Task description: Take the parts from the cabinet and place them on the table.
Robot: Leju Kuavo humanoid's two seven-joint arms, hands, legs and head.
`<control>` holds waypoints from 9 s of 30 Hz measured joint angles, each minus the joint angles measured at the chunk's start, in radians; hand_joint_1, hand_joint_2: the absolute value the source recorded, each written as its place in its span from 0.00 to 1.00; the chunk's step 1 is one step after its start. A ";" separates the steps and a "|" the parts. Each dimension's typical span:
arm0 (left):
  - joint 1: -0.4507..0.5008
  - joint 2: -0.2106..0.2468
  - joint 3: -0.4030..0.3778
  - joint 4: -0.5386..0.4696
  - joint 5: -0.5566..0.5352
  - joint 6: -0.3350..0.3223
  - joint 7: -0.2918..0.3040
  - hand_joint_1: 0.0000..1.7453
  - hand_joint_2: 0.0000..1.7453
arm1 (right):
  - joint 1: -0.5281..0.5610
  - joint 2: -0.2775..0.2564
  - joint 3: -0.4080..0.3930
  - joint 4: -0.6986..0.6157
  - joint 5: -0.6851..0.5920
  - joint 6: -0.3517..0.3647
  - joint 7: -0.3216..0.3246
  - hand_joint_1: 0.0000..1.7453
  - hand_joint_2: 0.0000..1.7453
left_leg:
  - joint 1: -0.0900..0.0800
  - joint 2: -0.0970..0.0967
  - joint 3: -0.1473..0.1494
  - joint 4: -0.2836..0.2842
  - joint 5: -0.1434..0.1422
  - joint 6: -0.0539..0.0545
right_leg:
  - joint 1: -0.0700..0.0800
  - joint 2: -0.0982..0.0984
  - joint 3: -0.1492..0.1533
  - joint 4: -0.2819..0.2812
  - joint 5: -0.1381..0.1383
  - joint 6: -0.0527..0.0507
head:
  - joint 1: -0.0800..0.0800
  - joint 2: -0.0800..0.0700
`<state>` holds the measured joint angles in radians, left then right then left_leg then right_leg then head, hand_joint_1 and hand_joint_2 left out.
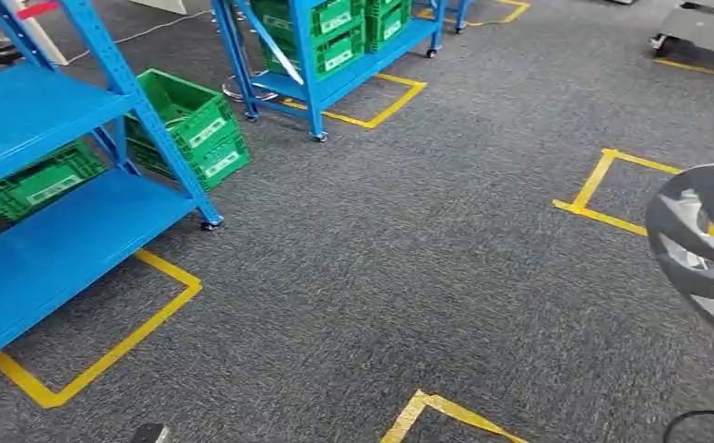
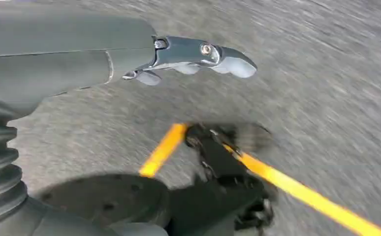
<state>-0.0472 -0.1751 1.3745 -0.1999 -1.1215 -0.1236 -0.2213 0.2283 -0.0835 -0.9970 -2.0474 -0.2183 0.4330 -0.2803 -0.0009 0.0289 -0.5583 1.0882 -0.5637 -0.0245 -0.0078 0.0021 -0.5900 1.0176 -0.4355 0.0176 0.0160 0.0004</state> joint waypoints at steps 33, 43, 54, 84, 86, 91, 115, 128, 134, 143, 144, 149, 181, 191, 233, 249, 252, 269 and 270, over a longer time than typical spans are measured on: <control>0.009 -0.020 0.010 -0.002 -0.009 0.049 0.011 0.00 1.00 | -0.228 0.044 -0.474 0.066 -0.127 -0.049 0.023 1.00 1.00 | 0.000 -0.020 -0.046 0.122 -0.071 -0.007 | -0.020 0.015 -0.024 0.017 0.004 0.009 | -0.002 0.000; 0.005 -0.028 0.032 -0.002 -0.005 0.077 0.019 0.00 1.00 | -0.233 0.085 -0.478 0.103 0.041 -0.136 -0.068 1.00 1.00 | -0.019 -0.096 0.016 -0.095 0.089 0.037 | -0.018 0.151 -0.039 0.010 0.020 0.028 | -0.003 0.000; 0.005 -0.037 0.034 -0.002 -0.010 0.082 0.019 0.00 1.00 | -0.244 0.098 -0.485 0.130 0.069 -0.161 -0.087 1.00 1.00 | -0.008 0.047 0.049 -0.120 0.086 0.034 | -0.029 -0.041 -0.025 0.047 0.003 0.075 | 0.005 0.000; 0.012 -0.024 0.033 -0.003 -0.060 0.090 -0.030 0.00 1.00 | -0.207 -0.024 -0.552 0.353 1.445 -0.496 -0.287 1.00 1.00 | -0.011 0.039 0.037 -0.119 0.090 0.047 | -0.020 -0.018 -0.048 0.105 -0.027 0.069 | 0.000 0.000; 0.013 -0.015 0.030 -0.003 -0.077 0.066 -0.030 0.00 1.00 | -0.207 -0.041 -0.554 0.411 1.499 -0.463 -0.315 1.00 1.00 | -0.021 0.058 0.048 -0.113 0.077 0.032 | -0.017 -0.086 0.014 0.005 -0.014 0.064 | -0.002 0.000; 0.003 -0.017 0.022 -0.003 -0.099 0.040 -0.001 0.00 1.00 | -0.202 -0.097 -0.562 0.521 1.640 -0.339 -0.359 1.00 1.00 | -0.014 0.055 0.055 -0.101 0.057 0.006 | -0.018 -0.020 0.005 0.004 -0.006 0.020 | -0.008 0.000; -0.001 0.003 -0.015 -0.003 -0.163 0.004 0.017 0.00 1.00 | -0.156 -0.119 -0.431 0.522 1.709 -0.253 -0.402 1.00 1.00 | -0.006 0.049 0.032 -0.107 0.085 0.048 | -0.016 -0.009 -0.066 0.161 -0.054 0.062 | -0.004 0.000; -0.005 0.007 -0.027 -0.003 -0.162 -0.022 -0.007 0.00 1.00 | -0.115 -0.193 -0.141 0.510 1.623 -0.294 -0.240 1.00 1.00 | -0.008 -0.021 -0.124 0.212 -0.057 0.004 | -0.016 0.046 -0.001 0.004 -0.004 0.009 | -0.008 0.000; -0.007 0.008 -0.027 -0.003 -0.162 -0.022 -0.007 0.00 1.00 | -0.104 -0.201 -0.109 0.509 1.620 -0.296 -0.238 1.00 1.00 | -0.004 -0.105 0.008 -0.090 0.095 0.026 | -0.016 0.118 -0.015 0.009 0.004 0.029 | -0.006 0.000; -0.004 0.007 -0.027 -0.003 -0.162 -0.022 -0.007 0.00 1.00 | -0.088 -0.210 -0.087 0.510 1.619 -0.296 -0.237 1.00 1.00 | -0.008 0.006 0.012 -0.106 0.100 0.055 | -0.015 0.005 -0.168 0.314 -0.135 0.062 | 0.003 0.000; -0.004 0.007 -0.027 -0.003 -0.162 -0.022 -0.007 0.00 1.00 | -0.089 -0.211 -0.086 0.510 1.619 -0.296 -0.237 1.00 1.00 | -0.008 0.020 0.014 -0.106 0.099 0.054 | -0.015 0.004 -0.149 0.284 -0.110 0.063 | 0.003 0.000; -0.007 0.008 -0.027 -0.002 -0.162 -0.022 -0.007 0.00 1.00 | -0.088 -0.215 -0.079 0.510 1.618 -0.296 -0.237 1.00 1.00 | -0.018 0.066 0.033 -0.099 0.079 0.029 | -0.014 -0.061 0.009 0.009 -0.010 0.050 | 0.000 0.000; -0.006 0.008 -0.024 -0.002 -0.144 -0.019 0.011 0.00 1.00 | -0.141 -0.592 -0.169 0.457 1.373 -0.286 0.089 1.00 1.00 | -0.027 -0.014 0.004 -0.089 0.100 0.062 | -0.026 0.000 0.016 0.004 -0.013 0.061 | -0.003 0.000; -0.007 0.007 -0.024 -0.002 -0.144 -0.019 0.011 0.00 1.00 | -0.139 -0.597 -0.168 0.457 1.373 -0.287 0.089 1.00 1.00 | -0.022 -0.014 0.002 -0.108 0.118 0.036 | -0.018 0.003 0.003 0.006 -0.009 0.042 | -0.003 0.000; -0.024 0.019 -0.053 -0.003 -0.218 -0.022 -0.019 0.00 1.00 | -0.753 -0.677 1.086 0.729 1.250 -0.472 0.327 1.00 1.00 | -0.026 -0.010 -0.035 -0.107 0.142 0.035 | -0.020 0.006 -0.024 0.004 0.020 0.039 | -0.001 0.000; -0.045 0.038 -0.053 -0.002 -0.216 -0.057 0.066 0.00 1.00 | -1.209 -0.095 1.610 1.236 1.404 -0.488 0.366 1.00 1.00 | -0.016 -0.004 -0.042 -0.107 0.155 0.024 | -0.010 0.009 -0.037 0.004 0.031 0.033 | -0.003 0.000; -0.044 0.038 -0.053 -0.002 -0.219 -0.054 0.066 0.00 1.00 | -1.222 -0.058 1.636 1.274 1.405 -0.495 0.367 1.00 1.00 | -0.016 -0.006 -0.043 -0.107 0.155 0.024 | -0.010 0.008 -0.037 0.003 0.031 0.033 | -0.003 0.000; -0.039 0.041 -0.057 -0.002 -0.235 -0.054 0.063 0.00 1.00 | -1.248 -0.013 1.687 1.349 1.398 -0.499 0.365 1.00 1.00 | -0.017 -0.007 -0.046 -0.105 0.153 0.026 | -0.012 0.007 -0.034 -0.002 0.034 0.032 | -0.003 0.000; -0.039 0.045 -0.062 -0.003 -0.243 -0.061 0.059 0.00 1.00 | -1.250 -0.009 1.689 1.353 1.396 -0.499 0.363 1.00 1.00 | -0.019 -0.007 -0.047 -0.100 0.148 0.036 | -0.015 0.008 -0.035 -0.006 0.036 0.037 | -0.004 0.000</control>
<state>-0.0858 -0.1298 1.3123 -0.2025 -1.3648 -0.1842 -0.1625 -1.0217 -0.0923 0.6916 -0.6947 1.1772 -0.0664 0.0824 -0.0204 0.0218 -0.6048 0.9879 -0.4156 0.0117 -0.0225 0.0099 -0.6247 1.0114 -0.3996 0.0550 0.0118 0.0004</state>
